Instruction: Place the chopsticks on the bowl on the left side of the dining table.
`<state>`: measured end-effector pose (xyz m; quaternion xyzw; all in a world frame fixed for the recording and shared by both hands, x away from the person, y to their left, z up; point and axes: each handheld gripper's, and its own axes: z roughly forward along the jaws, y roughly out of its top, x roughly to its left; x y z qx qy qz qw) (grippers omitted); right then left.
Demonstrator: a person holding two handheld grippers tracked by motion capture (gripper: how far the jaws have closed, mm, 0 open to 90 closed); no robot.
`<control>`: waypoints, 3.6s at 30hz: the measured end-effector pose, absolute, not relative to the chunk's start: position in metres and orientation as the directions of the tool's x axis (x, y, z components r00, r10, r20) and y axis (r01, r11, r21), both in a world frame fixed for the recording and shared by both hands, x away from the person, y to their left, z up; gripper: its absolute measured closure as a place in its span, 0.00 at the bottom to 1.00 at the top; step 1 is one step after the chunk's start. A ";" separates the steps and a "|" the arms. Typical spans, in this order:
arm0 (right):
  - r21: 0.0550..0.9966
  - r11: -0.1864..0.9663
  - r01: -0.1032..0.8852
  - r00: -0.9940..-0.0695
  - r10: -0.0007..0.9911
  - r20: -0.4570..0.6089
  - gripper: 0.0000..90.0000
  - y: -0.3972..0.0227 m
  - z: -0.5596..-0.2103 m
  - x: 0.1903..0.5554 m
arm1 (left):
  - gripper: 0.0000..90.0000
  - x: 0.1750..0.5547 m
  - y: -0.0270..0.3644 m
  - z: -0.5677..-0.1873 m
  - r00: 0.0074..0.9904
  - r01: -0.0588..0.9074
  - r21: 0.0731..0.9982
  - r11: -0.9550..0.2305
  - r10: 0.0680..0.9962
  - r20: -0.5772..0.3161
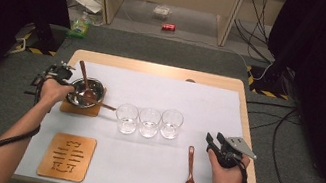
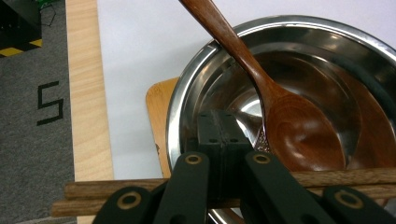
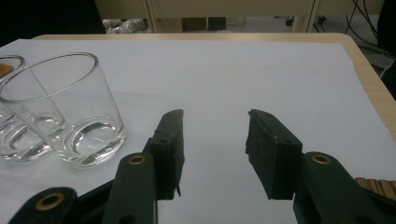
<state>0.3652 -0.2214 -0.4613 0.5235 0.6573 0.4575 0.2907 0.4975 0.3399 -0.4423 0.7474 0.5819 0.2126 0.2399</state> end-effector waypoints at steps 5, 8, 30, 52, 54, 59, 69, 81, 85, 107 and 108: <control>0.904 0.035 0.426 -0.283 0.954 0.096 0.63 -0.221 -0.461 0.365 | 1.00 0.495 0.339 -0.442 0.240 0.767 0.604 -0.215 0.970 0.040; 0.904 0.034 0.427 -0.282 0.954 0.098 0.63 -0.221 -0.461 0.365 | 1.00 0.494 0.339 -0.442 0.243 0.767 0.604 -0.218 0.969 0.041; 0.905 0.030 0.424 -0.280 0.955 0.100 0.63 -0.221 -0.460 0.365 | 0.99 0.486 0.337 -0.441 0.259 0.772 0.593 -0.231 0.965 0.038; 0.904 0.032 0.427 -0.284 0.954 0.100 0.63 -0.219 -0.461 0.365 | 0.99 0.480 0.337 -0.442 0.267 0.775 0.589 -0.229 0.963 0.024; 0.904 0.033 0.426 -0.283 0.954 0.099 0.63 -0.220 -0.461 0.365 | 0.99 0.480 0.337 -0.442 0.266 0.774 0.590 -0.228 0.964 0.023; 0.905 0.035 0.425 -0.285 0.954 0.097 0.63 -0.220 -0.461 0.365 | 0.98 0.479 0.337 -0.442 0.267 0.762 0.608 -0.222 0.964 0.017; 0.906 0.032 0.423 -0.281 0.955 0.098 0.63 -0.221 -0.460 0.364 | 0.98 0.466 0.364 -0.422 0.164 0.667 0.734 -0.129 0.986 0.024; 0.905 0.035 0.423 -0.282 0.955 0.095 0.63 -0.219 -0.460 0.364 | 0.99 0.437 0.423 -0.433 0.032 0.689 0.721 -0.068 0.997 0.063; 0.904 0.037 0.425 -0.282 0.955 0.093 0.63 -0.218 -0.461 0.364 | 0.99 0.436 0.428 -0.445 0.031 0.713 0.699 -0.050 0.999 0.040; 0.904 0.037 0.426 -0.279 0.956 0.092 0.63 -0.220 -0.461 0.364 | 0.99 0.440 0.412 -0.453 0.054 0.724 0.687 -0.061 0.998 0.032; 0.904 0.037 0.426 -0.279 0.956 0.092 0.63 -0.220 -0.461 0.364 | 0.99 0.440 0.412 -0.453 0.056 0.724 0.687 -0.063 0.998 0.033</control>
